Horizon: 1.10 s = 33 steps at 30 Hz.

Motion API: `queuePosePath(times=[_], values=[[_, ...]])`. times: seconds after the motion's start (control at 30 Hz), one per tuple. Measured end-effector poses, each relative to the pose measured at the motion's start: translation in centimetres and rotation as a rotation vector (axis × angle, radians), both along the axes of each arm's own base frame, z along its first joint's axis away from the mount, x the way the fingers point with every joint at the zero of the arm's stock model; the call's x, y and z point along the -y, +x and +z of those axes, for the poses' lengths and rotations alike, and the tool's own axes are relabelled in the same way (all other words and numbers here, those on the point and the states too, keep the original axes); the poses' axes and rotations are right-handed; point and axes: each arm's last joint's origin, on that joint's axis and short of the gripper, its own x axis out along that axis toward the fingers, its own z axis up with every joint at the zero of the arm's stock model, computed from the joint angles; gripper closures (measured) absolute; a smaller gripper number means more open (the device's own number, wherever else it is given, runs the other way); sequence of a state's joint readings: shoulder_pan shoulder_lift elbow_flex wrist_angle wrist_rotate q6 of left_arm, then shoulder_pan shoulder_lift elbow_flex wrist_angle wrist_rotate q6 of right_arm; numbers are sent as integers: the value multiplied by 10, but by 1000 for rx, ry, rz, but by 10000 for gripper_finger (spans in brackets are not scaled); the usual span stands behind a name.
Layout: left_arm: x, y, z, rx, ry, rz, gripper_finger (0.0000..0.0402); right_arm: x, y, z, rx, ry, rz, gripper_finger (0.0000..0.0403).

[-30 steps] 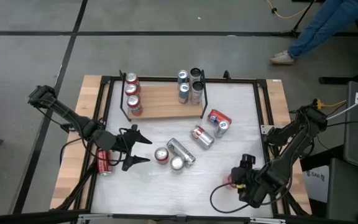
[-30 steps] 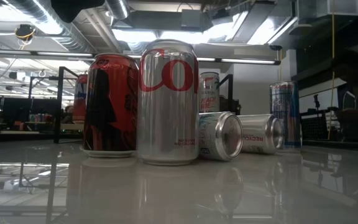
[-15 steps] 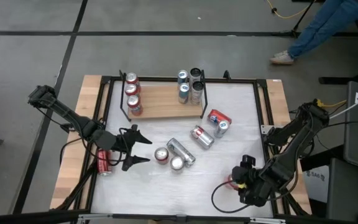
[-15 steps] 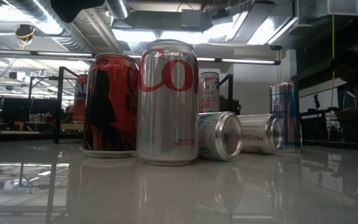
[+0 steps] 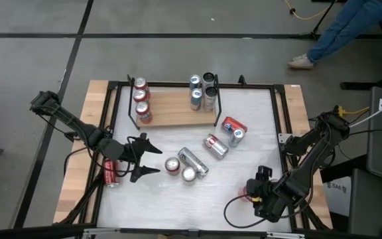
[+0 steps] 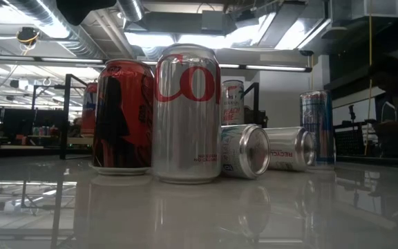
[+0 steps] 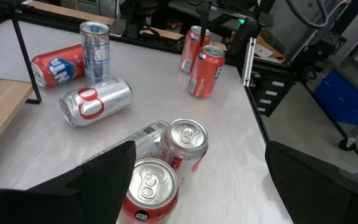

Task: Place canned beverage on shelf
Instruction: Put the red soda can on the shelf

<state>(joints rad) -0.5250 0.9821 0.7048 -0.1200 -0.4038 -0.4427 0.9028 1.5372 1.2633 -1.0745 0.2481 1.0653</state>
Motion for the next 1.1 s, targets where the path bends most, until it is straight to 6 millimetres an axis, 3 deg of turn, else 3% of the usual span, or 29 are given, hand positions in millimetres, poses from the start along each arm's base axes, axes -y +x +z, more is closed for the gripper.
queuePosePath(times=[0.37,0.73,1.1], values=[[0,0,0,0,0,0,50,0,0,0,9,-9,-2,93],[0,0,0,0,0,0,50,3,-2,-29,28,-12,-5,93],[0,0,0,-1,1,1,50,-1,2,-30,72,20,14,93]])
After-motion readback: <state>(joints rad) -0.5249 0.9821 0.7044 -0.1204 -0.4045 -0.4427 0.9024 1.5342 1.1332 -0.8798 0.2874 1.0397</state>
